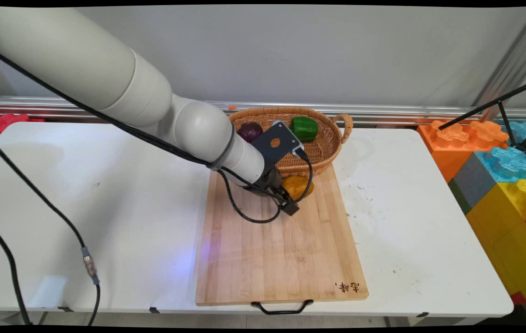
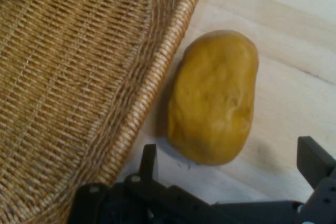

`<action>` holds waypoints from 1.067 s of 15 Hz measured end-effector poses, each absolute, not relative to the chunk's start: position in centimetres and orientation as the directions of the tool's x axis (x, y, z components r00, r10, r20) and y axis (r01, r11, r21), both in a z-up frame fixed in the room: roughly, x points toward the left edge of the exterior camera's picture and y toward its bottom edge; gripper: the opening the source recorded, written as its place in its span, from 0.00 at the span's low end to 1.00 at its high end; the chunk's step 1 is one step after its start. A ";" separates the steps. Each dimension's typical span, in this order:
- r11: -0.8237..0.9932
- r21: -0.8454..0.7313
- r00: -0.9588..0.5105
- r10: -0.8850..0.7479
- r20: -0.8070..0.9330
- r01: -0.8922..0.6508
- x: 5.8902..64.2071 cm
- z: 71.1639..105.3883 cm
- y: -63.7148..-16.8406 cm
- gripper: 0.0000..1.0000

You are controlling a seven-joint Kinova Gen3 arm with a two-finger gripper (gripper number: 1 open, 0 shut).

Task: Pick up the potato from the cutting board, then place the picked object in the vegetable basket

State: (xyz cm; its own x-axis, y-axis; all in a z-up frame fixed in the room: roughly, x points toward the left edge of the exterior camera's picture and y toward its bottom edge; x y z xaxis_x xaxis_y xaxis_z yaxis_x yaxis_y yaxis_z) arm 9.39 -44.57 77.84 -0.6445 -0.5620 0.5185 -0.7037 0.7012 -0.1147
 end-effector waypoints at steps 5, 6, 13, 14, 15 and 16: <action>0.689 -0.110 -0.625 -0.564 0.539 -0.716 8.8 77.0 -44.7 1.00; 0.688 -0.109 -0.623 -0.564 0.542 -0.717 8.7 76.8 -44.7 1.00; 0.692 -0.096 -0.614 -0.559 0.557 -0.716 8.2 76.0 -44.4 0.00; 0.693 -0.095 -0.615 -0.557 0.558 -0.714 8.1 75.9 -44.4 0.00; 0.696 -0.097 -0.618 -0.554 0.558 -0.712 8.1 75.9 -44.4 0.00; 0.697 -0.099 -0.619 -0.552 0.559 -0.710 8.1 75.8 -44.3 0.00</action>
State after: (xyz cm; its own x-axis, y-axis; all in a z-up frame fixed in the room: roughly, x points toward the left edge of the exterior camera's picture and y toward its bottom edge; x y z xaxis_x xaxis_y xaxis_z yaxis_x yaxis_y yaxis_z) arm 8.10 -44.35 75.84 -0.6190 -0.5520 0.5588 -0.7104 0.6968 -0.0986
